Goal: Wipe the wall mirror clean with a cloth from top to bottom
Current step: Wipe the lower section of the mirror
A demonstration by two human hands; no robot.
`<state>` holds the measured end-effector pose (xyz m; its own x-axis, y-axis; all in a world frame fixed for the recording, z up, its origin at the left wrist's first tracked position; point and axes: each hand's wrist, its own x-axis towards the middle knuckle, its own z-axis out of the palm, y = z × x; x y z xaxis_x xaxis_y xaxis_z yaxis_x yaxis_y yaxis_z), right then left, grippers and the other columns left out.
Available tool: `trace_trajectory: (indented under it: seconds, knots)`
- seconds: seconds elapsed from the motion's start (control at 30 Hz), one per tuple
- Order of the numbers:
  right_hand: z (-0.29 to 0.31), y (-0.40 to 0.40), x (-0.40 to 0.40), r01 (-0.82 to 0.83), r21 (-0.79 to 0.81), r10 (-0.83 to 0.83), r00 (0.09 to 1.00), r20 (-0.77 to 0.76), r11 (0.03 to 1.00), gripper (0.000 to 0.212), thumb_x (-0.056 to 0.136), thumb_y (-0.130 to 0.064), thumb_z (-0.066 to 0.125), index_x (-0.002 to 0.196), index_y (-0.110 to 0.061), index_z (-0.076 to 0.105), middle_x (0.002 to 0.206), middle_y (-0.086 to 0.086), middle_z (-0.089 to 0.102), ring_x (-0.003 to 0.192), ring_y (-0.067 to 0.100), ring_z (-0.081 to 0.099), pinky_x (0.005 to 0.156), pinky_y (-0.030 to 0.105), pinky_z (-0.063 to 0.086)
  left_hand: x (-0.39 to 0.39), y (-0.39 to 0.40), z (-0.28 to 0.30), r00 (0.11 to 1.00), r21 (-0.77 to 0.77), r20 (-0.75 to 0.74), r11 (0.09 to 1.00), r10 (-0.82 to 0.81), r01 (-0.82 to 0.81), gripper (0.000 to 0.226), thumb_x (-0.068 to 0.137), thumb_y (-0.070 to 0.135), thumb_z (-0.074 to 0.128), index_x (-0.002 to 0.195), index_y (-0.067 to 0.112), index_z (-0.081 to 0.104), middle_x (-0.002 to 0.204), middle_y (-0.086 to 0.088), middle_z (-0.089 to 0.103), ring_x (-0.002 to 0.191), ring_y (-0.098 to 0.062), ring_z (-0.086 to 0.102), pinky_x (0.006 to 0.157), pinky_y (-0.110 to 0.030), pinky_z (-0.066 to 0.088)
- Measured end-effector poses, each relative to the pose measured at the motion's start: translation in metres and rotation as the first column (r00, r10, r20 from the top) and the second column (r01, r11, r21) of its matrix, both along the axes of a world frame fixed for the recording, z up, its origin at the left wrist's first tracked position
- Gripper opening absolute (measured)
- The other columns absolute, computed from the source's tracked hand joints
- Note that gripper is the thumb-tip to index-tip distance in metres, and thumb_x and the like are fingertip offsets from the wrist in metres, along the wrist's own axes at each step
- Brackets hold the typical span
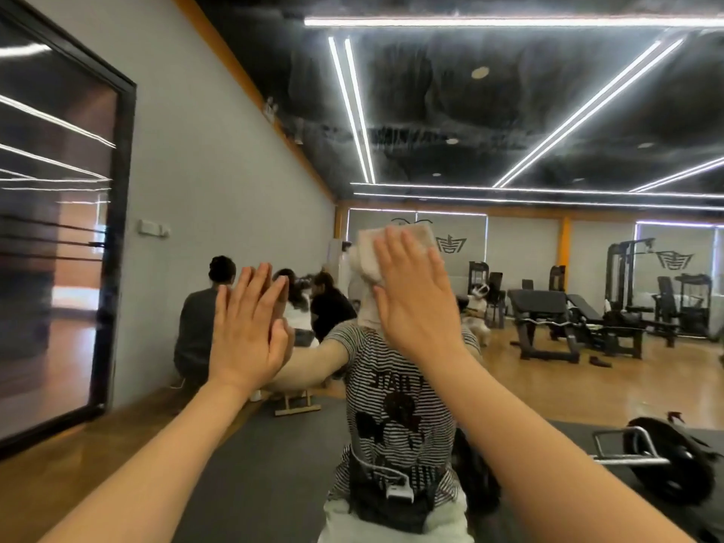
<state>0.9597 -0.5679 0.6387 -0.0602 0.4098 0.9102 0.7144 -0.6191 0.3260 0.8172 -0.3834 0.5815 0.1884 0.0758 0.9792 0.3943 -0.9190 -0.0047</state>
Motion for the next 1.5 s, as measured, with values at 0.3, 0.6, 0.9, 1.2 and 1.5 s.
trace_trajectory:
  seconds: [0.3,0.6,0.9,1.2,1.5]
  knots:
    - [-0.022,-0.052,0.032,0.031,0.26,0.026,0.977,-0.211,0.965,0.065,0.098,-0.042,0.024,0.153,-0.008,0.013,0.161,0.013,0.01,0.148,0.022,0.007,0.118,0.042,0.003,0.0,-0.002,-0.001,1.0,0.006,-0.007,1.0,0.026,-0.026,0.061,0.087,0.025,0.033,0.145,0.007,0.034,0.155,-0.017,0.029,0.147,-0.021,0.01,0.121,-0.033,-0.007]
    - [-0.015,0.038,-0.032,-0.05,0.026,0.051,0.997,-0.052,0.998,0.062,0.098,-0.039,0.022,0.152,-0.011,0.008,0.159,0.009,0.004,0.148,0.028,0.001,0.118,0.055,-0.005,0.001,0.004,-0.001,1.0,0.028,0.017,1.0,0.002,-0.002,0.06,0.088,0.027,0.034,0.146,0.012,0.03,0.155,-0.014,0.03,0.149,-0.008,-0.004,0.121,-0.032,-0.006]
    - [-0.019,-0.031,0.023,0.018,-0.029,-0.017,0.999,0.035,0.999,0.063,0.099,-0.044,0.025,0.153,-0.011,0.023,0.159,0.009,0.015,0.147,0.022,0.013,0.119,0.042,0.005,-0.001,-0.002,0.001,1.0,0.013,0.01,1.0,0.006,-0.006,0.058,0.088,0.026,0.033,0.143,0.008,0.036,0.152,-0.019,0.033,0.143,-0.03,0.02,0.119,-0.029,-0.007]
    - [-0.027,-0.082,0.053,0.051,0.269,0.006,0.978,-0.209,0.962,0.062,0.1,-0.039,0.022,0.154,-0.012,0.011,0.161,0.01,0.011,0.147,0.017,0.003,0.118,0.037,-0.005,-0.001,-0.002,0.0,0.999,0.013,-0.003,0.999,0.041,-0.041,0.06,0.086,0.025,0.033,0.143,0.007,0.034,0.152,-0.02,0.032,0.142,-0.031,0.02,0.119,-0.032,-0.007]
    - [-0.039,0.011,-0.013,-0.116,0.09,0.128,0.982,-0.14,0.989,0.065,0.097,-0.037,0.029,0.154,-0.014,0.011,0.162,0.007,0.007,0.148,0.019,-0.002,0.118,0.048,-0.002,0.001,0.0,-0.001,0.999,0.036,-0.002,0.998,0.042,-0.042,0.06,0.087,0.025,0.034,0.144,0.007,0.034,0.153,-0.019,0.031,0.143,-0.03,0.02,0.119,-0.033,-0.004]
